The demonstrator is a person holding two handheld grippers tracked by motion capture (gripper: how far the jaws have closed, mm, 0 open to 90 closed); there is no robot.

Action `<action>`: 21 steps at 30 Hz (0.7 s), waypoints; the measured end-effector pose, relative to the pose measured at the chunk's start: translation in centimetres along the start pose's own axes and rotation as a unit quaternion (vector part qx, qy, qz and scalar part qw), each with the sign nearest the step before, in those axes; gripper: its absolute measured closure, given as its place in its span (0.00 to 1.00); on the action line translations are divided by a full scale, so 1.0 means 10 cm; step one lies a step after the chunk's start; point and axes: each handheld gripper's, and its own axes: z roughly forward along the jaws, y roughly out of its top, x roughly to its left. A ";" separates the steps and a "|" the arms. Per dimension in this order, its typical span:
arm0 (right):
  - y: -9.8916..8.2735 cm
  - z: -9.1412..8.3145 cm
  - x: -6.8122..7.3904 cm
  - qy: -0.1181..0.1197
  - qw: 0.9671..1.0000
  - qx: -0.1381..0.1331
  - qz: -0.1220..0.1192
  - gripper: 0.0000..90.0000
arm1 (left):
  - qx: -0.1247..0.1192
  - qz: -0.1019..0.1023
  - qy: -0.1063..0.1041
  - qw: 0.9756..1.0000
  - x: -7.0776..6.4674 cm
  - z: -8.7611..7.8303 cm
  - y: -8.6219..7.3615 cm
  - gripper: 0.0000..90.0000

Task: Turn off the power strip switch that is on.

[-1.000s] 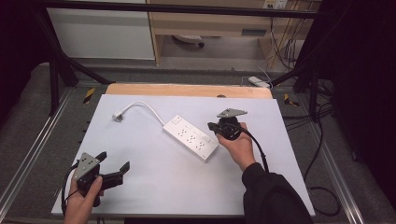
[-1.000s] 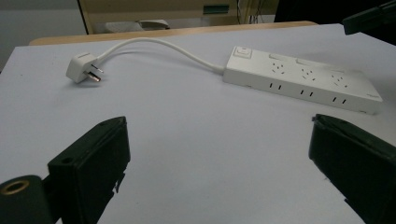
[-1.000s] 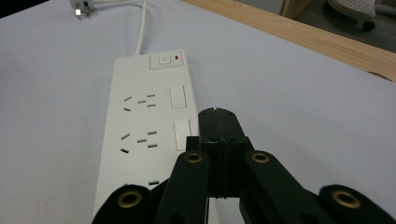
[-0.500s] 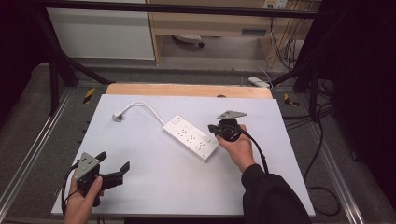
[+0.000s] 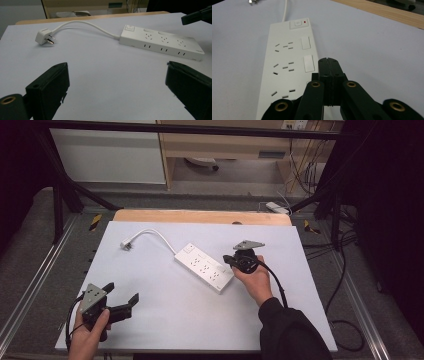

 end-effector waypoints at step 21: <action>-0.14 0.02 -0.01 0.000 1.000 0.000 0.009 1.00 | 0.001 0.002 0.000 1.000 0.00 0.00 0.00 0.06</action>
